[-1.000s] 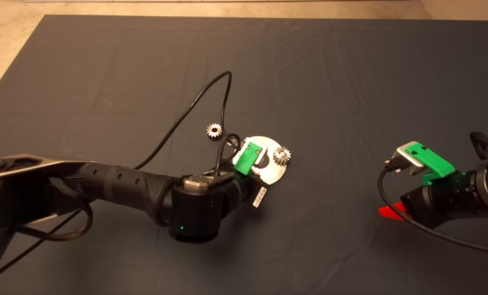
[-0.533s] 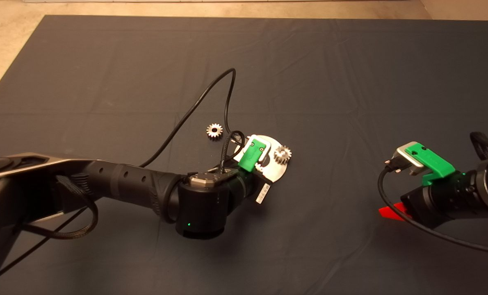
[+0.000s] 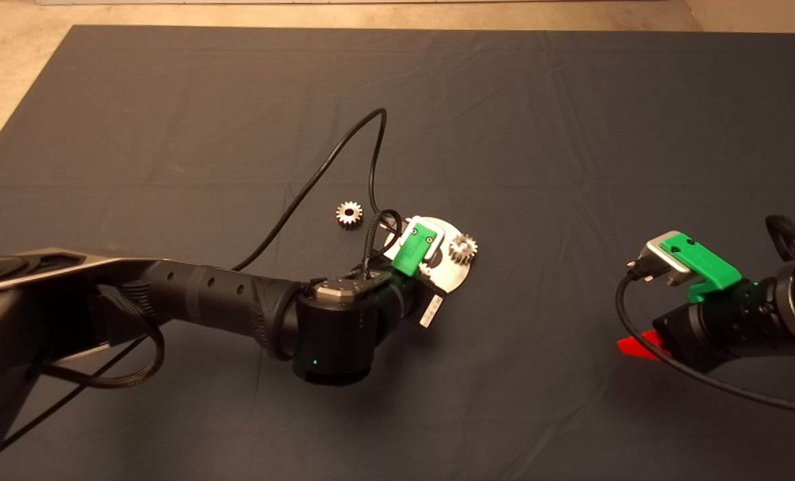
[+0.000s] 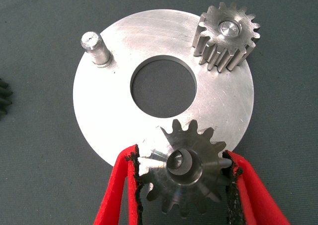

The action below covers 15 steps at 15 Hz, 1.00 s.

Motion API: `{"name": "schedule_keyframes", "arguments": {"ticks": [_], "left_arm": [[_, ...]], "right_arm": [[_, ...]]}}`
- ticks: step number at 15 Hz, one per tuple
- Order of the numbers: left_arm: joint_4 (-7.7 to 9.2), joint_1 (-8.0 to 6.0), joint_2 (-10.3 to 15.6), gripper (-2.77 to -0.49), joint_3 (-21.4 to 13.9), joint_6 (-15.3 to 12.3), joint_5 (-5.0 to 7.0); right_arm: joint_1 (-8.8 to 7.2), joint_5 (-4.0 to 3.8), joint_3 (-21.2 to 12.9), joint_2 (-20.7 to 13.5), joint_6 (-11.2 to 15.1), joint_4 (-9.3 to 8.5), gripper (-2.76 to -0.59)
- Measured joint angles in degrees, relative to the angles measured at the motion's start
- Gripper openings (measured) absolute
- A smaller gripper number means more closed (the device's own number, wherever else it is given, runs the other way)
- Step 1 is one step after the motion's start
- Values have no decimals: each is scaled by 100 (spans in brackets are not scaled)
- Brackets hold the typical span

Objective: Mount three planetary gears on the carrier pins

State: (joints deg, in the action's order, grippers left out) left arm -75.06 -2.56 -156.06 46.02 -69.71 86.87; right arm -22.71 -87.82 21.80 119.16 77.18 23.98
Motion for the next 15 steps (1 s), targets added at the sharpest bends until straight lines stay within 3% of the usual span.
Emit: {"name": "schedule_keyframes", "arguments": {"ticks": [4, 12, 14, 15], "left_arm": [[12, 2, -62, -253, 1, 235, 89], [286, -49, -57, -253, -13, 530, 76], [424, -63, -57, -253, -83, 533, 73], [590, -99, -59, -253, -137, 533, 59]], "right_arm": [[0, 0, 0, 0, 0, 0, -147], [-82, 1, 0, 0, -2, -2, -147], [-110, 0, 0, 0, -2, -2, -147], [-111, 1, 0, 0, -4, -4, -147]]}}
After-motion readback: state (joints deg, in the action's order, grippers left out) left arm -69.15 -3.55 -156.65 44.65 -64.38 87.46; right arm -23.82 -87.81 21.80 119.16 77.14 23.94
